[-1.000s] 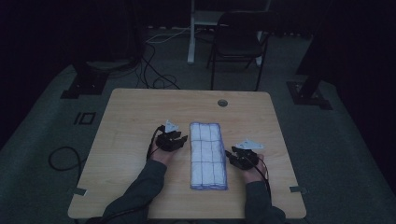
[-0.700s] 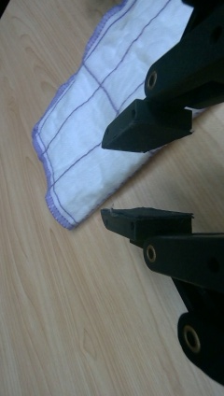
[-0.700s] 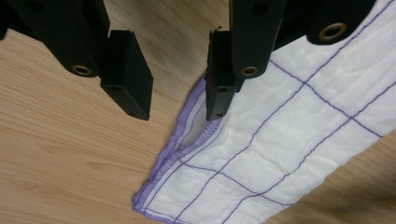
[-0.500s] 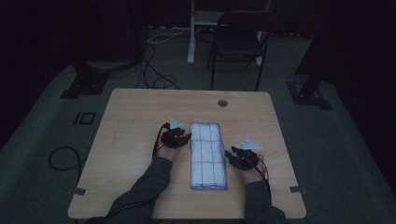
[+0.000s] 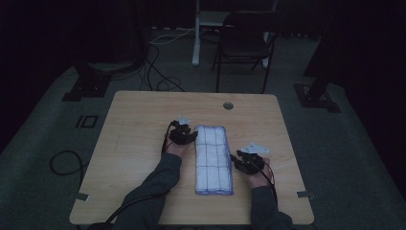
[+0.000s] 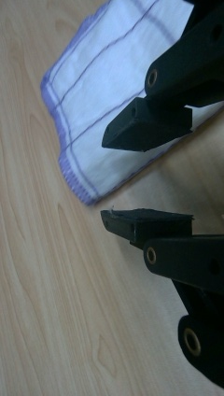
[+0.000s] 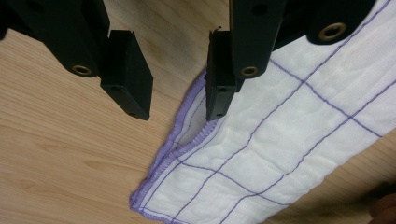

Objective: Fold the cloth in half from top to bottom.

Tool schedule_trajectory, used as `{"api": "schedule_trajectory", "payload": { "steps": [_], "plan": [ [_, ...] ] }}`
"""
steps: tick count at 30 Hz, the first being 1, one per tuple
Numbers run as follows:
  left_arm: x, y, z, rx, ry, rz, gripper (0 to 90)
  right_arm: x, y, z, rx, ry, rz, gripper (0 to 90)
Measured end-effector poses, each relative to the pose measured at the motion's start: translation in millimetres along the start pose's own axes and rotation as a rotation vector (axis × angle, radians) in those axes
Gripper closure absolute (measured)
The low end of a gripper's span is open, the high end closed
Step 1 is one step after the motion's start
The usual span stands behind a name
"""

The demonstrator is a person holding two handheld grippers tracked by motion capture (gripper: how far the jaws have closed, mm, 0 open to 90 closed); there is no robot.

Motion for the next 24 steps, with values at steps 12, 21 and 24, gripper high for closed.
{"api": "schedule_trajectory", "payload": {
  "steps": [12, 21, 24],
  "plan": [
    [-17.6, -3.5, -14.0, -0.016, -0.051, 0.009, 60.3, -25.3, 3.8, -8.2, 0.012, 0.019, 0.027, 61.9],
    [-20.2, -0.5, -15.6, -0.019, -0.065, -0.014, 69.1, -52.5, 11.0, -24.7, 0.015, 0.028, 0.015, 62.4],
    [-20.5, 0.7, -15.7, -0.007, -0.072, -0.016, 76.3, -62.9, 15.1, -32.9, 0.021, 0.022, 0.007, 63.8]
  ]
}}
Point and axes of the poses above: each handheld gripper's, and its own axes: z roughly backward along the jaws, x roughly out of its underside, y roughly to its right, the point moved 2 cm from there along -z, roughly forward along the jaws, and after that the axes turned 15 degrees about -y, right-handed, at the moved point
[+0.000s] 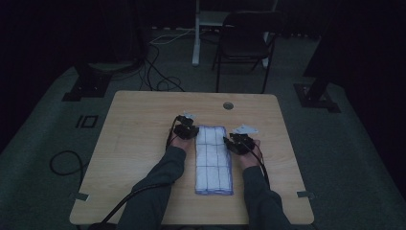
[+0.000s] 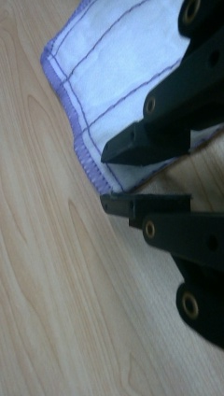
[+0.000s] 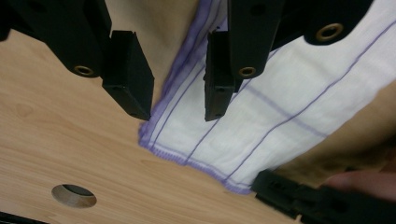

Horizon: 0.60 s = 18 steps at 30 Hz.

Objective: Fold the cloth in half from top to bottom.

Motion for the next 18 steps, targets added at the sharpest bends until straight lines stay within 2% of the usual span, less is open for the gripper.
{"api": "schedule_trajectory", "payload": {
  "steps": [3, 7, 11, 14, 18],
  "plan": [
    [-0.7, 0.3, 0.0, 0.015, -0.008, 0.005, 80.1, -7.8, 6.0, -8.7, 0.0, -0.011, -0.011, 68.0],
    [-1.5, 1.4, 0.2, 0.021, -0.019, 0.003, 85.0, -17.5, 16.4, -21.5, 0.003, -0.034, -0.051, 69.4],
    [-2.2, 3.5, 0.5, 0.01, -0.024, -0.001, 87.5, -24.8, 21.8, -34.6, 0.002, -0.069, -0.073, 67.3],
    [-2.1, 4.0, 0.7, 0.008, -0.025, -0.001, 87.9, -29.1, 22.9, -44.0, 0.004, -0.092, -0.083, 62.1],
    [-1.7, 4.8, 0.9, 0.006, -0.026, 0.004, 88.1, -35.0, 22.8, -49.1, 0.006, -0.091, -0.088, 59.3]
  ]
}}
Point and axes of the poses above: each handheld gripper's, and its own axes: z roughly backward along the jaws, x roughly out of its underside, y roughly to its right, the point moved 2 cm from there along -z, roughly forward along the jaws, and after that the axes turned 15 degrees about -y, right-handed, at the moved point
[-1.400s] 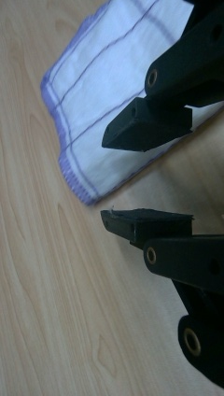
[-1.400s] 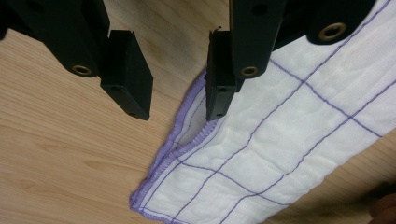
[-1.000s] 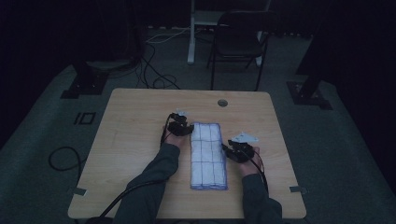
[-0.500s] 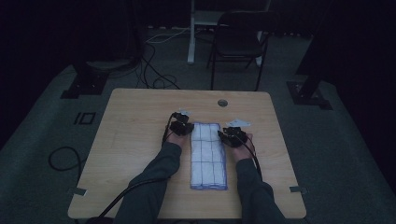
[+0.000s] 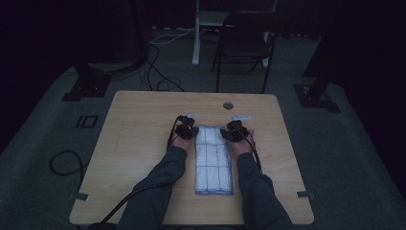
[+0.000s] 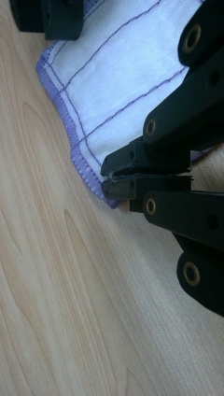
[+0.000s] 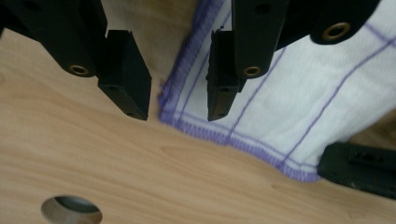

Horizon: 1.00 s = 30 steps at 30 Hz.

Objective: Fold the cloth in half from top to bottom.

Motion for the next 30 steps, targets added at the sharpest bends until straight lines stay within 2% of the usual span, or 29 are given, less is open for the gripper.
{"api": "schedule_trajectory", "payload": {
  "steps": [6, 9, 12, 17, 21, 25, 30],
  "plan": [
    [-0.1, 0.3, 0.4, -0.006, -0.005, -0.005, 88.2, -6.2, -2.4, -8.5, 0.019, -0.048, 0.036, 58.7],
    [-0.6, 0.3, 0.5, -0.004, -0.01, -0.003, 88.3, -6.0, 0.1, -9.0, -0.012, -0.05, 0.002, 60.8],
    [-1.1, -1.1, 0.8, 0.016, -0.015, 0.021, 88.6, -8.6, -1.8, -8.5, -0.032, -0.068, 0.012, 73.8],
    [-1.9, -1.8, 2.2, 0.019, -0.03, 0.012, 89.0, -12.5, -0.5, -8.0, -0.072, -0.092, -0.005, 85.2],
    [-2.6, -2.7, 7.3, 0.027, -0.006, -0.001, 89.2, -11.2, 1.1, -5.9, -0.086, -0.081, -0.008, 86.6],
    [-5.6, -2.9, 16.9, 0.029, 0.017, -0.014, 89.2, -10.5, 4.7, 0.2, -0.11, -0.041, -0.021, 86.9],
    [-10.9, -1.0, 26.5, 0.025, 0.047, -0.028, 89.3, -14.4, 4.2, 12.5, -0.112, 0.001, 0.001, 87.0]
  ]
}}
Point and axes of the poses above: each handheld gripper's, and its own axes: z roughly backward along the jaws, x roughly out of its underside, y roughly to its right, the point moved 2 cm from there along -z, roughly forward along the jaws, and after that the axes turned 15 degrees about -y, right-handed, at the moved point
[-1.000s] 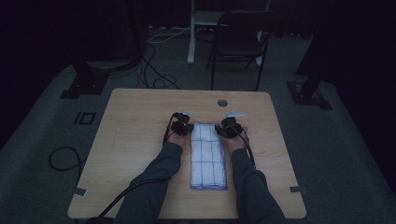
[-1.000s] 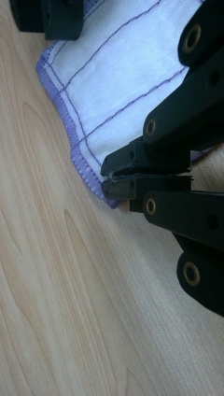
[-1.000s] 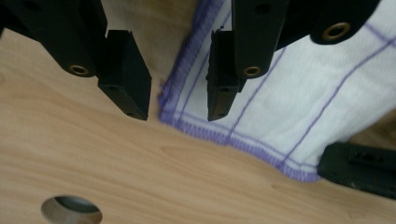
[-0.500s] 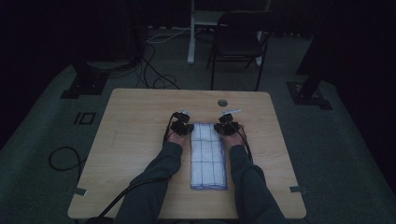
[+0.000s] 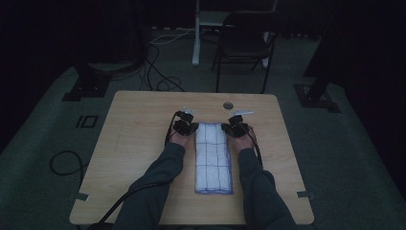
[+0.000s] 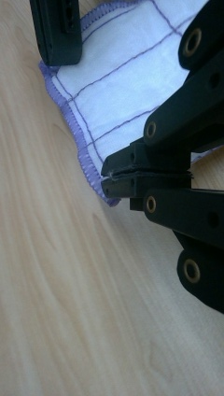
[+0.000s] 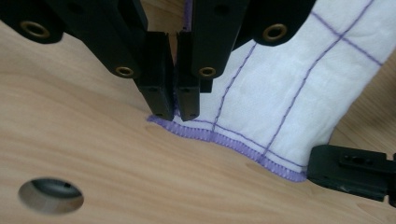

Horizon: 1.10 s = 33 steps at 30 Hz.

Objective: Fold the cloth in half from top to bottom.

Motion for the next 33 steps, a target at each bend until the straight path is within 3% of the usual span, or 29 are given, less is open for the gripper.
{"api": "schedule_trajectory", "payload": {
  "steps": [15, 33],
  "plan": [
    [-8.9, 6.5, 37.4, 0.004, 0.088, -0.067, 89.3, -1.9, -6.4, 30.2, -0.003, 0.1, 0.042, 87.1],
    [12.7, 25.6, 74.5, 0.038, 0.172, -0.118, 89.2, 18.2, -28.1, 65.8, 0.004, 0.19, 0.125, 87.2]
  ]
}}
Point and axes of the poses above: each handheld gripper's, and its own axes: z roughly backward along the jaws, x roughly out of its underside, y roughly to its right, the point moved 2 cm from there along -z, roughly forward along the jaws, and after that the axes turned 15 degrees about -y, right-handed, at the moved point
